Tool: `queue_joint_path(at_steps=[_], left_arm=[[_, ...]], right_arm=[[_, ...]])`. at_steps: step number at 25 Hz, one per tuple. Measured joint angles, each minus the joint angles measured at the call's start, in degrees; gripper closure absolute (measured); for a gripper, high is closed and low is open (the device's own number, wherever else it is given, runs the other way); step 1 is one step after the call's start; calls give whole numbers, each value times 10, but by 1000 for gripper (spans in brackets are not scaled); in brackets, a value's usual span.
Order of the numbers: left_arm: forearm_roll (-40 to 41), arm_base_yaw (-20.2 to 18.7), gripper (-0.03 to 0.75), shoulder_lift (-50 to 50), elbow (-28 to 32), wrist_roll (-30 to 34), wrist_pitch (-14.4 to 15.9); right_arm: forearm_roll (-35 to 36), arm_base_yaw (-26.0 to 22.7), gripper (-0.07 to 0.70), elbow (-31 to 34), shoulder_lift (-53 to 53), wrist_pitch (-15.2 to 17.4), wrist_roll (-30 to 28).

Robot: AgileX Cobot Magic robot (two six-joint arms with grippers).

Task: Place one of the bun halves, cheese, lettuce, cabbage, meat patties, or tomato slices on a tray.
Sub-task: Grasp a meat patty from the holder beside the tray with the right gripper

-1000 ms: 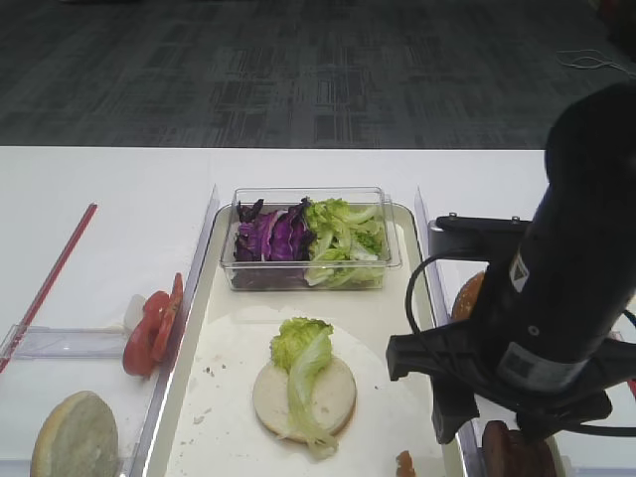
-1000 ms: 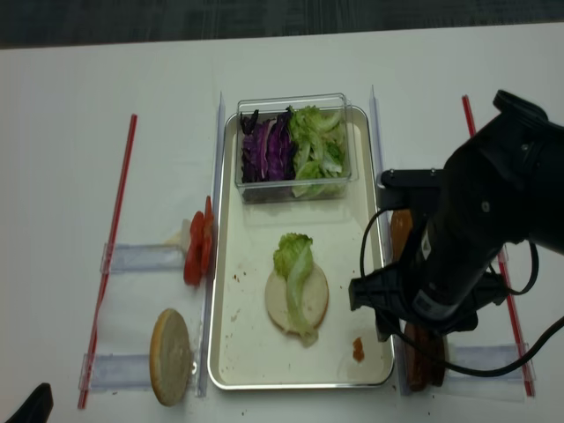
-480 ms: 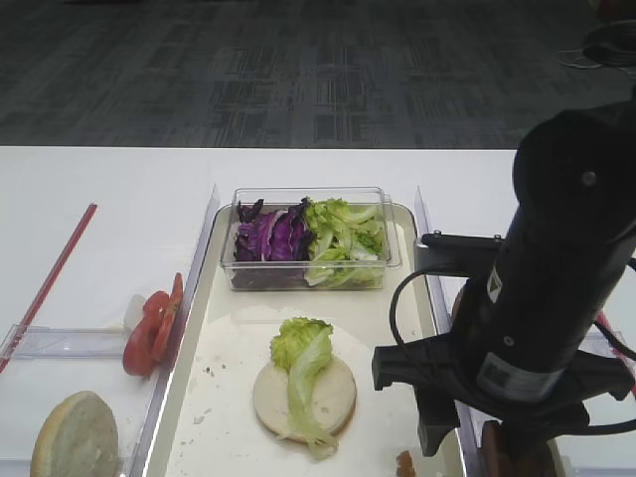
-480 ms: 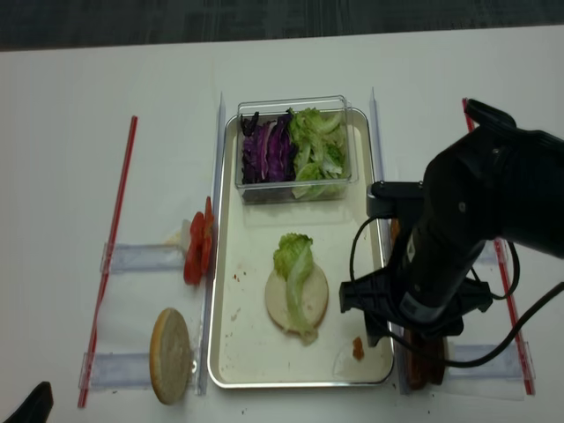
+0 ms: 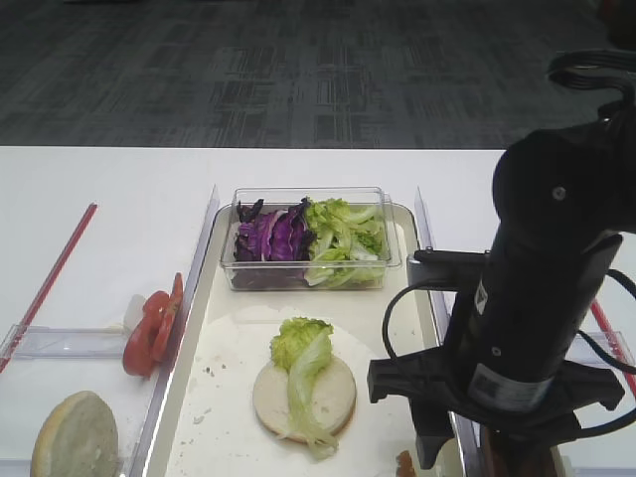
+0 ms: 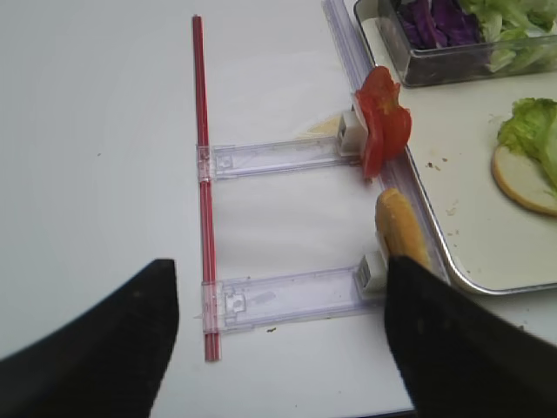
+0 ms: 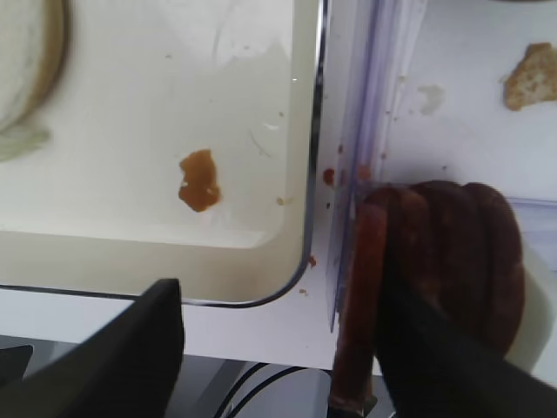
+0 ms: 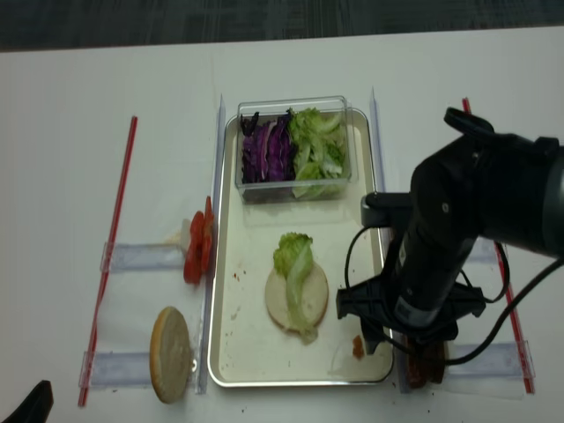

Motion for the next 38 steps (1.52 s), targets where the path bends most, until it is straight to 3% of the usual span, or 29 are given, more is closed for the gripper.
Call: queue_joint_path(at_steps=[4,24,38], left_arm=[[0,0,242,0,0,0,0],[0,0,242,0,0,0,0],[0,0,242,0,0,0,0]], right_arm=[[0,0,169,0,3,-1,-2],[-17,0,476,0,3,11,-2],[-20,0,531,0,3,19,-2]])
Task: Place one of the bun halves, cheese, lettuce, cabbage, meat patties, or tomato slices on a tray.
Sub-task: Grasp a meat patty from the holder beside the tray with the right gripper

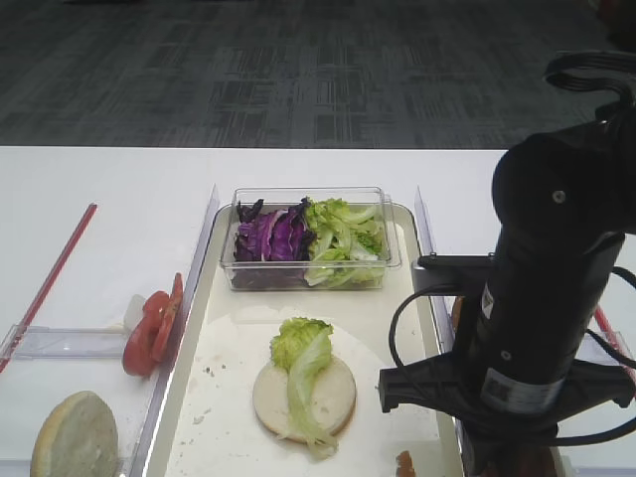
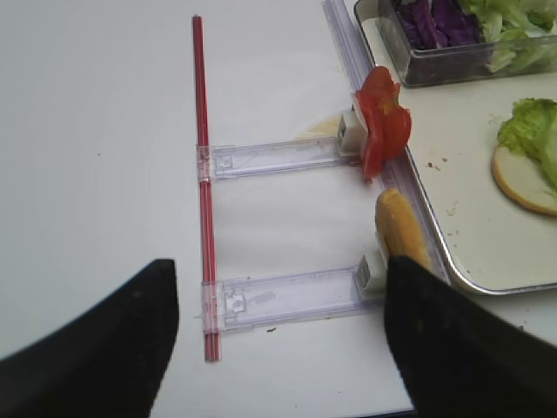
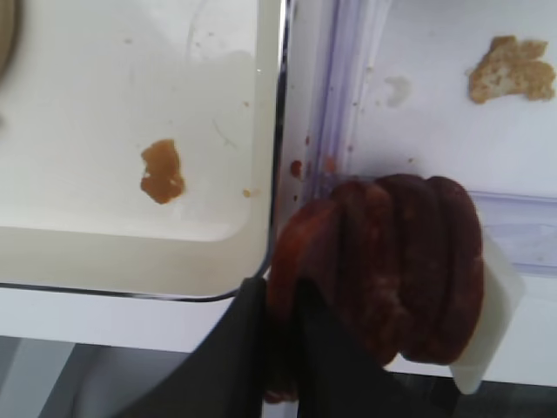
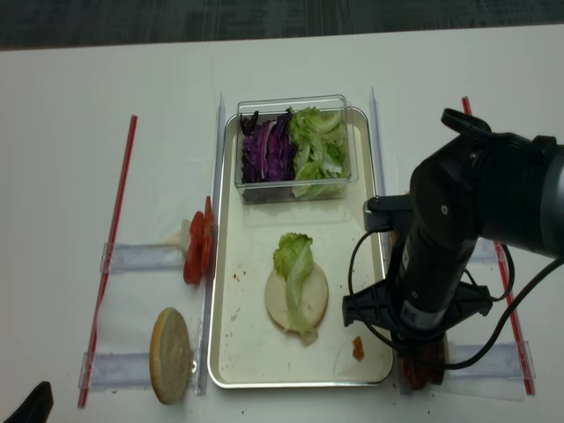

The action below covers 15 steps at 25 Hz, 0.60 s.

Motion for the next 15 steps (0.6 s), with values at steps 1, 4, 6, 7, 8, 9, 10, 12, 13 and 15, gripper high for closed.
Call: queue_joint_path(at_steps=[1,4,6,7,8,9,10,12,13,15], left_arm=[[0,0,242,0,0,0,0],[0,0,242,0,0,0,0],[0,0,242,0,0,0,0],[0,0,242,0,0,0,0],[0,0,242,0,0,0,0],[0,0,242,0,0,0,0],[0,0,242,0,0,0,0],[0,0,242,0,0,0,0],[0,0,242,0,0,0,0],[0,0,242,0,0,0,0]], right_arm=[[0,0,531,0,0,1,0],[0,0,531,0,0,4,0],[0,0,531,0,0,7,0],[0,0,531,0,0,9,0],[0,0,532,0,0,10,0],[-1,0,532,0,0,11,0],[-1,0,532,0,0,12,0],[-2,0,532,0,-2,13,0],[-2,0,532,0,-5,15,0],[-3,0,532,0,-11,20,0]])
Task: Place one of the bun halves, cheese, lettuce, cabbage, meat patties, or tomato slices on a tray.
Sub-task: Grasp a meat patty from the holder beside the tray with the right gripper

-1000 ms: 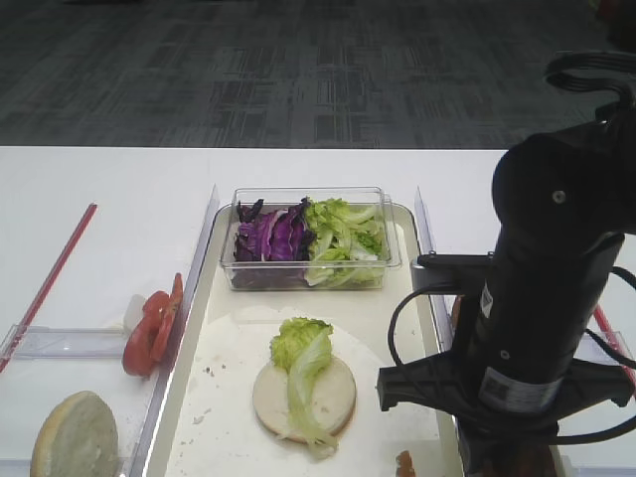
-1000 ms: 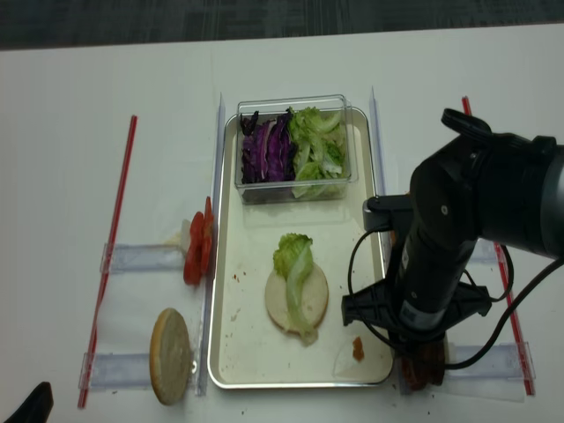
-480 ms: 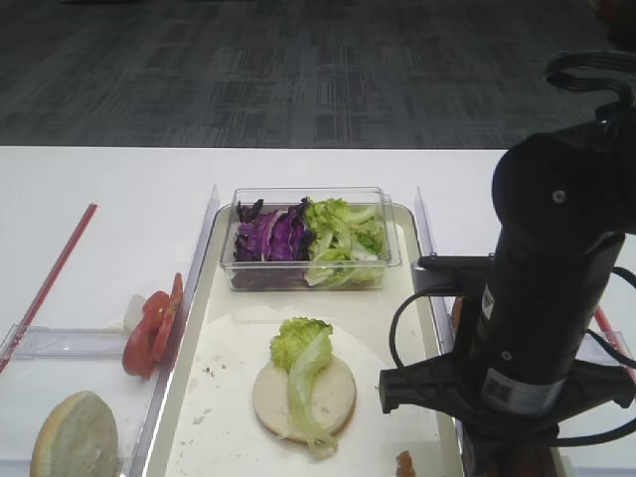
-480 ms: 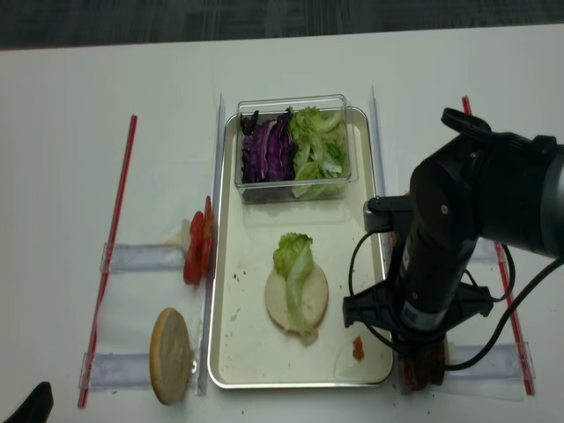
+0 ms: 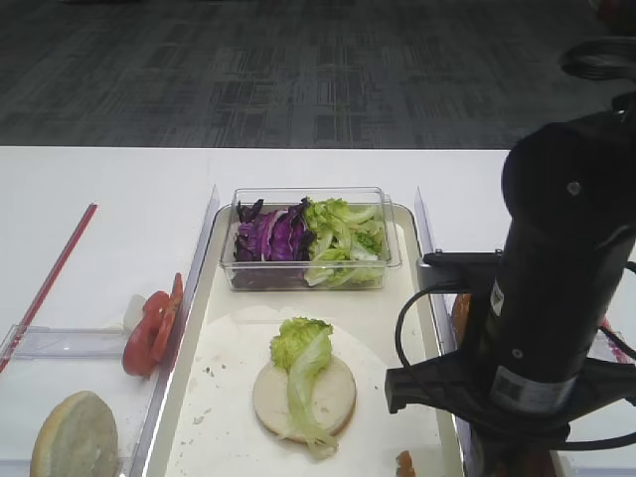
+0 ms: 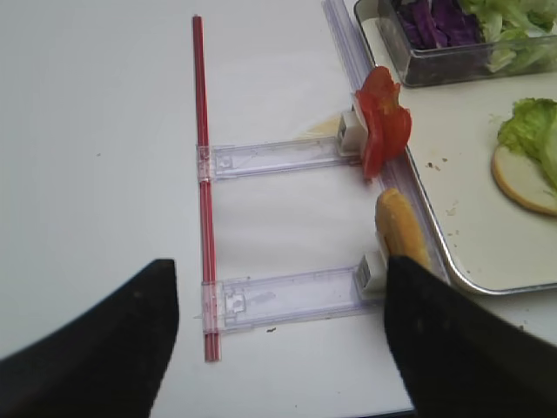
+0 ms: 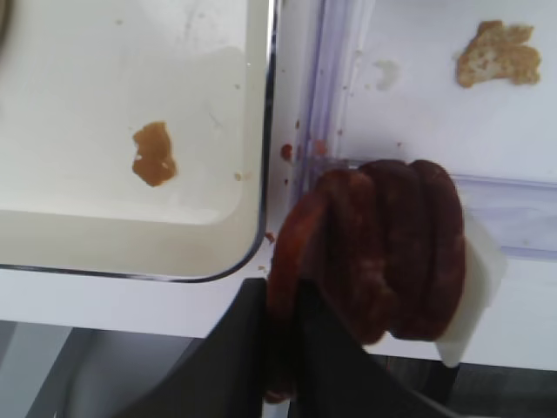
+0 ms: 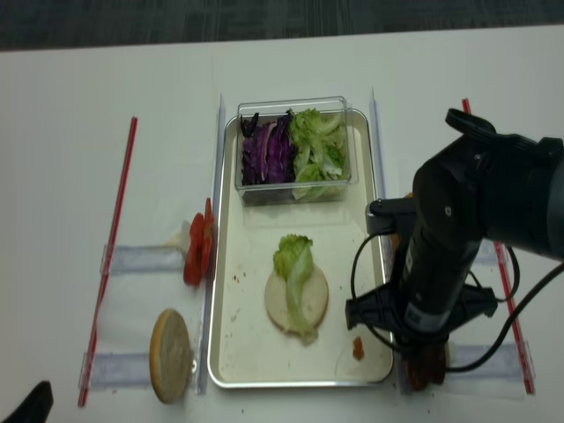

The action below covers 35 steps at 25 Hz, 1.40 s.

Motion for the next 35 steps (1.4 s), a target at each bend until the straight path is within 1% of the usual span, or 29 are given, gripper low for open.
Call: queue_joint_path(at_steps=[8,15,21,25,35], left_arm=[[0,0,242,0,0,0,0],[0,0,242,0,0,0,0],[0,0,242,0,0,0,0],[0,0,242,0,0,0,0],[0,0,242,0,0,0,0]], right_arm=[[-1,0,536,0,-24,28,5],[-8,0,538,-1,-53,38,15],[-10,0,538,-18,-65,39,17],[-1,0,538,-23,-65,20,15],[71,0,540,-23,-65,-79,-38]])
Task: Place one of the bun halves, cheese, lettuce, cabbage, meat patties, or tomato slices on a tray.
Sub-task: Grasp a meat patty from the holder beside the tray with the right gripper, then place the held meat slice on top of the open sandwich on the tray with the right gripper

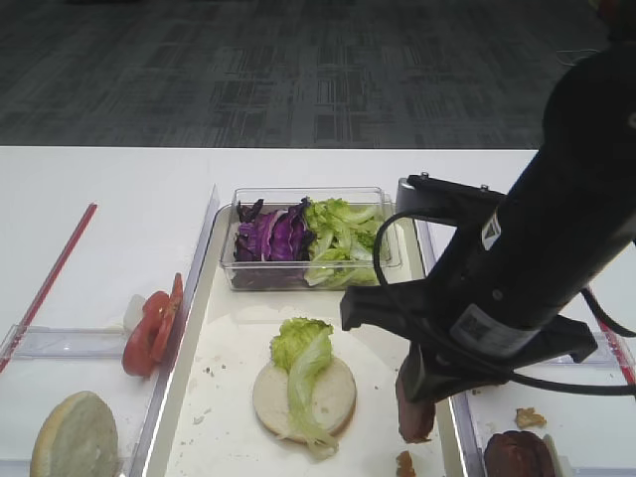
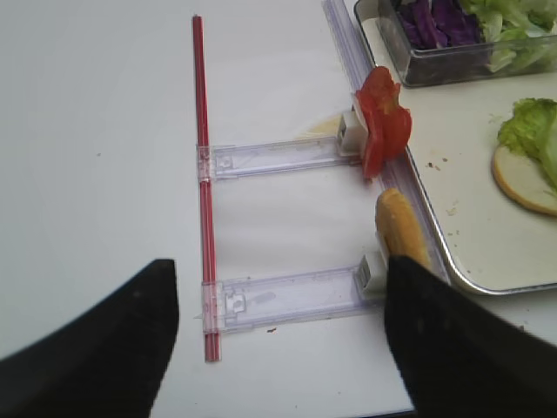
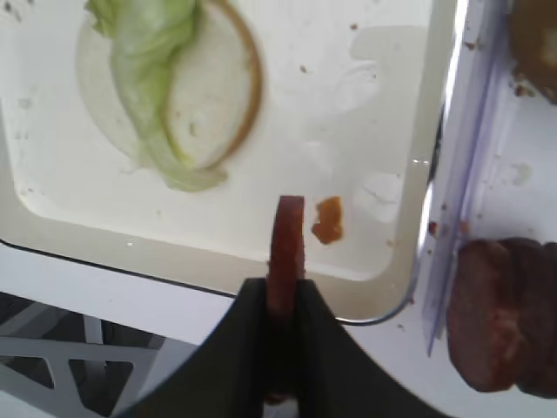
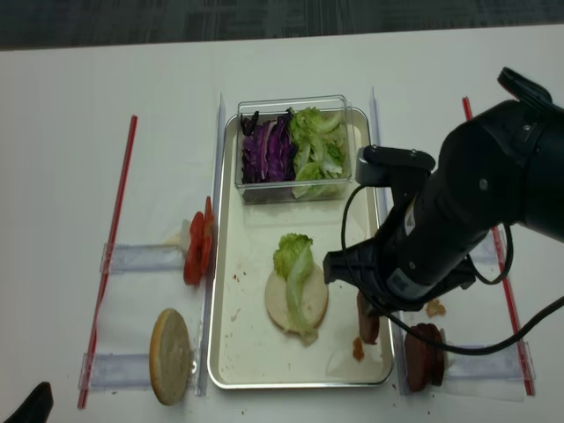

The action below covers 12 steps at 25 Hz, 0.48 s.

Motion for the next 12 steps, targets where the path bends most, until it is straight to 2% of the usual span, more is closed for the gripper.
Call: queue_joint_path(at_steps=[5,12], left_arm=[[0,0,242,0,0,0,0],[0,0,242,0,0,0,0]], right_arm=[[48,0,540,-1,18,-28,-45],[157,0,540,-1,65,-84,-154]])
